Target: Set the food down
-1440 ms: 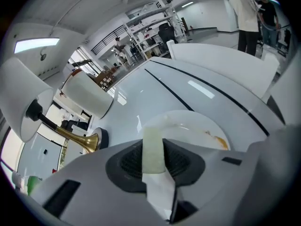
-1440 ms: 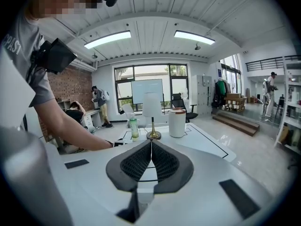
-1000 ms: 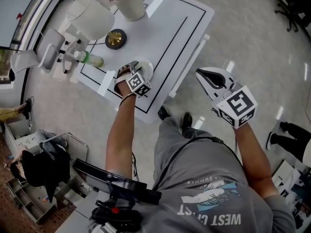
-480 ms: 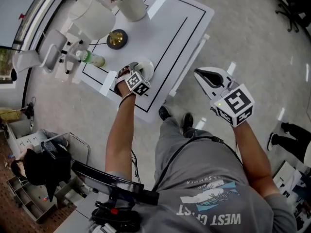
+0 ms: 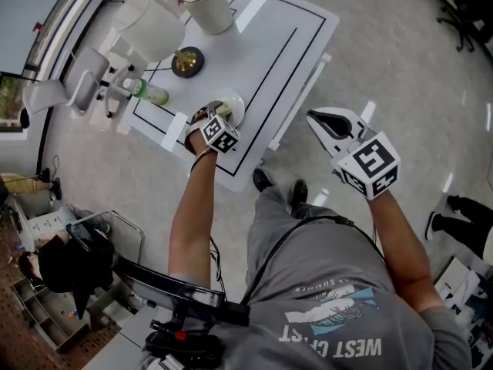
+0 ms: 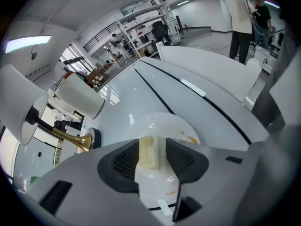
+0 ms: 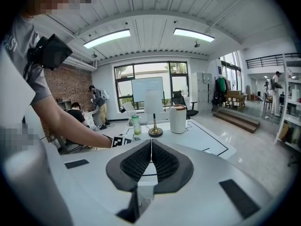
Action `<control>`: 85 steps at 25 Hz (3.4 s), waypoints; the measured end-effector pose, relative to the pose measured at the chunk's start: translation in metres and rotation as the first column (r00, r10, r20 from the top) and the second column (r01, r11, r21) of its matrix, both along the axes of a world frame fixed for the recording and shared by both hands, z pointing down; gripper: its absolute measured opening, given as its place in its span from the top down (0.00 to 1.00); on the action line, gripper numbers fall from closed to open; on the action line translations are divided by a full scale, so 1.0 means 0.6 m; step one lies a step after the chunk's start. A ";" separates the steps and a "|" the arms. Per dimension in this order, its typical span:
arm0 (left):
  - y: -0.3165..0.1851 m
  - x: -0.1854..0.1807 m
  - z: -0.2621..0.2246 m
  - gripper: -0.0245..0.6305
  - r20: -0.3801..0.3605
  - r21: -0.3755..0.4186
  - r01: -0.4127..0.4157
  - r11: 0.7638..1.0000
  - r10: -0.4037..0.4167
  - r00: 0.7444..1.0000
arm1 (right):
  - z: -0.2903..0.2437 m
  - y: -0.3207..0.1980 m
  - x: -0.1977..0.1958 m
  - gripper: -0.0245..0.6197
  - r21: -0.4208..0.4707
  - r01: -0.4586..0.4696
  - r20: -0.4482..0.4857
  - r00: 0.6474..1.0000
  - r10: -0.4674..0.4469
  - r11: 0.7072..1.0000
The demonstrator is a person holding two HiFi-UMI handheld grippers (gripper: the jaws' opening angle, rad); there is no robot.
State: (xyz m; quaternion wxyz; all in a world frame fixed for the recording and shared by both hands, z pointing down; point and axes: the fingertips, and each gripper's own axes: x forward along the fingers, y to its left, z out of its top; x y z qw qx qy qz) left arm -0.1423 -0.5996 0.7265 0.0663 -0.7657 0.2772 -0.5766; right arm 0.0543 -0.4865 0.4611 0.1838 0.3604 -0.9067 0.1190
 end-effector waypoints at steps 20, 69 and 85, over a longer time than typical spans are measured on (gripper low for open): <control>0.022 0.069 -0.427 0.71 -0.557 0.271 0.230 0.935 -0.042 0.830 | -0.090 0.031 -0.025 0.95 0.115 0.106 0.106 0.987 -0.118 0.988; 0.743 -0.177 -0.848 0.95 -0.901 0.369 0.378 0.849 0.226 0.371 | -0.370 0.533 -0.221 0.95 0.339 0.160 0.237 0.939 -0.248 0.927; 0.810 -0.027 -0.812 0.95 -0.909 0.343 0.399 0.850 0.193 0.370 | -0.341 0.633 -0.124 0.95 0.320 0.259 0.217 0.916 -0.337 0.911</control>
